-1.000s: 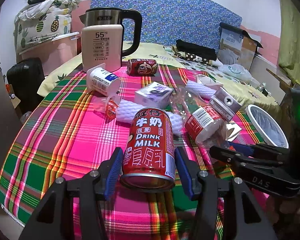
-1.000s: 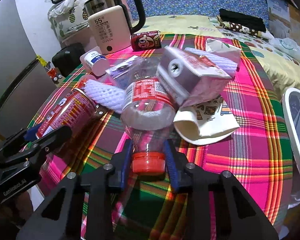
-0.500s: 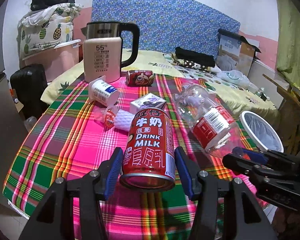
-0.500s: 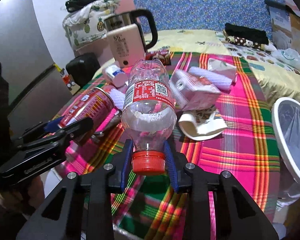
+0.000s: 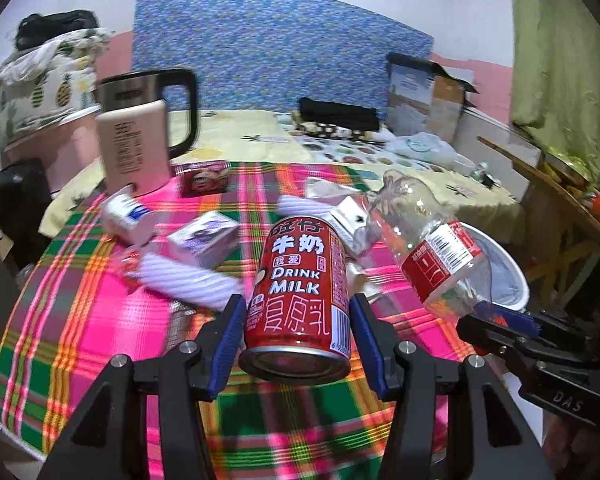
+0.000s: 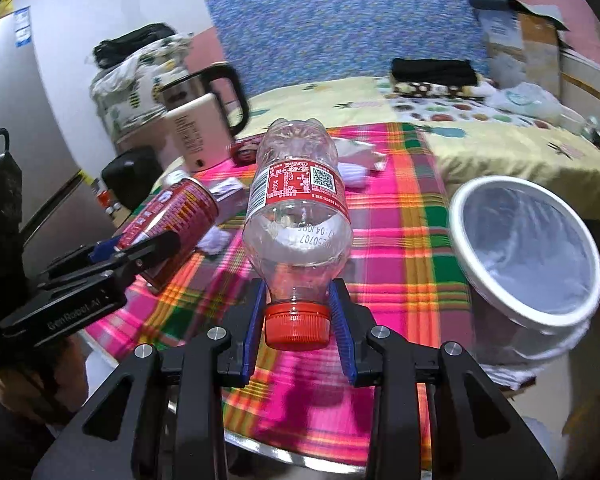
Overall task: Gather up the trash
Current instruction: 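Carry can and bottle over the white bin and open both tools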
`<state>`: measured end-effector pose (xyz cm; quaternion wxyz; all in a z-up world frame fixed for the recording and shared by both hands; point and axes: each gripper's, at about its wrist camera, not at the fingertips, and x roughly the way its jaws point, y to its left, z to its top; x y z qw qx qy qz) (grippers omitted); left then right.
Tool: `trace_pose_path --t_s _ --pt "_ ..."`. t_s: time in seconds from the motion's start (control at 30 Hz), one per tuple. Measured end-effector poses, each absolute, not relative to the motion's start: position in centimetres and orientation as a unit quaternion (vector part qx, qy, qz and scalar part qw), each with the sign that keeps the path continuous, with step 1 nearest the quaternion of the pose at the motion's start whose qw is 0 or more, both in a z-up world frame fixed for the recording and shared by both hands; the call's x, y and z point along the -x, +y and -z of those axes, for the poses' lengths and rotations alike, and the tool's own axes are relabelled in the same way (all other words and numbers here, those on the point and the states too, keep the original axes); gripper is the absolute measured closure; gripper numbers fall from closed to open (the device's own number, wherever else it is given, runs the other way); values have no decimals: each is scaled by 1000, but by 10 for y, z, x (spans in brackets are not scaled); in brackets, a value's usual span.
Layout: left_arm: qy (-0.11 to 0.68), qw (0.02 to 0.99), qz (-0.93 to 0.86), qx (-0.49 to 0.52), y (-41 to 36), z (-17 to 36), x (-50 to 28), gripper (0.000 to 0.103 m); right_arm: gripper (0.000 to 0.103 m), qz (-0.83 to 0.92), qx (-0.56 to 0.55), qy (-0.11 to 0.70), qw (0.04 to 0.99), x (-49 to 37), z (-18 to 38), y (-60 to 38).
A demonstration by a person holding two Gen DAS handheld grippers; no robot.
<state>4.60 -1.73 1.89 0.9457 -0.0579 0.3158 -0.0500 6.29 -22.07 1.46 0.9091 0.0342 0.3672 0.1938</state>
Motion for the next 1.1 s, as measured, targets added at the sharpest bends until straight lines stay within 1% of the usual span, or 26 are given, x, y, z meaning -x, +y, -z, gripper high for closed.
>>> trace_pose_path --t_s 0.4,0.67,0.87,1.1 --pt "315 940 130 23 -94 -28 -79 48 70 -110 -72 358 924 -63 -11 -283" --pt "324 927 190 -3 -150 -27 -109 48 70 -55 -88 374 921 -66 -1 -320" --pt "339 913 228 -10 -186 -19 -134 48 70 -22 -89 396 914 -71 7 -337" --pt "362 897 254 -16 -209 -2 -150 48 69 -2 -85 413 907 -78 11 -348"
